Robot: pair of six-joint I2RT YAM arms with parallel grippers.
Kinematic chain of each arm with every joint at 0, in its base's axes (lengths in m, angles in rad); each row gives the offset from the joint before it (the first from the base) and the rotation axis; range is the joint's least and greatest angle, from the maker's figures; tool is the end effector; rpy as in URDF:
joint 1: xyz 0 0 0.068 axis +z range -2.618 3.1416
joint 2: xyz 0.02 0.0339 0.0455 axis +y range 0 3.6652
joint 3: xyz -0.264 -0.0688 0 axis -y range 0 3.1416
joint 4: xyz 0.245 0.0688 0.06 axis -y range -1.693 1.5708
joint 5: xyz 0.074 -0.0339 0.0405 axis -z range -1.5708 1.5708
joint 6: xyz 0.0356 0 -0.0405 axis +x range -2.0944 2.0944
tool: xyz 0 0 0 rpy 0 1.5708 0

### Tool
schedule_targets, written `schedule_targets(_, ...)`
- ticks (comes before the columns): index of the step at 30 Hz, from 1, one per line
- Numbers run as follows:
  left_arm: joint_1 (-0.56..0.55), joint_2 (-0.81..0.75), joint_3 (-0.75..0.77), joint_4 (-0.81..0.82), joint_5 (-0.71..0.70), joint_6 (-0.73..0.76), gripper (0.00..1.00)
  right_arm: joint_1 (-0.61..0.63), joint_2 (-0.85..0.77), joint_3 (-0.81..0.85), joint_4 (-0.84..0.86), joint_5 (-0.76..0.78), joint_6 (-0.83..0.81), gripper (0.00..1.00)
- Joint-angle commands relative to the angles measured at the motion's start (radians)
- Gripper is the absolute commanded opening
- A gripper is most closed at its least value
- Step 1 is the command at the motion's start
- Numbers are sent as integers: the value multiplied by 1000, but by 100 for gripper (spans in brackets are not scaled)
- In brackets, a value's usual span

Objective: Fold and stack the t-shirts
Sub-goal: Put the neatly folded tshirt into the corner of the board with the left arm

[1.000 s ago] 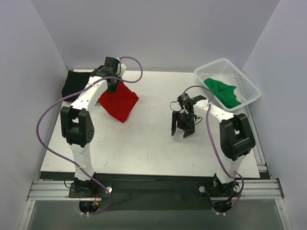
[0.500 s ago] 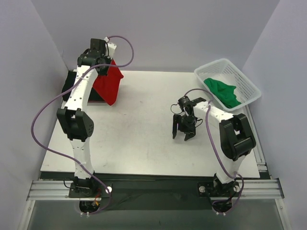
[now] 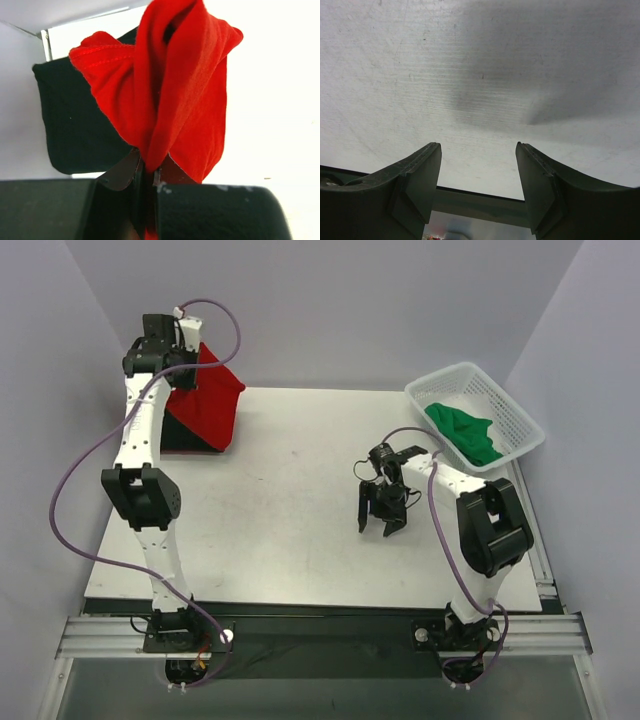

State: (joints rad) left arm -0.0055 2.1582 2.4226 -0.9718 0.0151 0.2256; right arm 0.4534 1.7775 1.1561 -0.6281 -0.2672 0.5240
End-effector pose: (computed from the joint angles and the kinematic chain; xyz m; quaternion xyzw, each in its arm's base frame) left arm 0.4704 -0.0031 0.3840 0.1079 0.9018 0.0391 0.4166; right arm 0.3038 0.1585 0.1752 0.0132 0.9785 0.1905 0.0782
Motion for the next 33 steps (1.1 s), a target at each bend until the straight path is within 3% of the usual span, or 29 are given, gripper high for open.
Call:
schedule_targets(1, 59, 46, 47, 79, 126, -45, 0, 8, -55, -15, -45, 17, 11, 62)
schedule_targets(16, 278, 180, 70, 252, 227, -178, 0, 39, -147, -72, -59, 31, 60, 62)
schedule_targets(20, 325, 172, 75, 263, 174, -261, 50, 47, -153, -50, -68, 39, 64, 62)
schedule_targets(21, 331, 167, 75, 256, 157, -272, 71, 50, -159, -44, -74, 39, 62, 62)
schedule_targets(22, 335, 161, 75, 239, 137, -287, 83, 51, -164, -29, -78, 42, 62, 63)
schedule_targets(24, 334, 134, 55, 229, 91, -308, 97, 53, -177, -6, -84, 51, 60, 63)
schedule_targets(33, 265, -81, -95, 197, 20, -357, 97, 54, -271, 28, -88, 121, 47, 63)
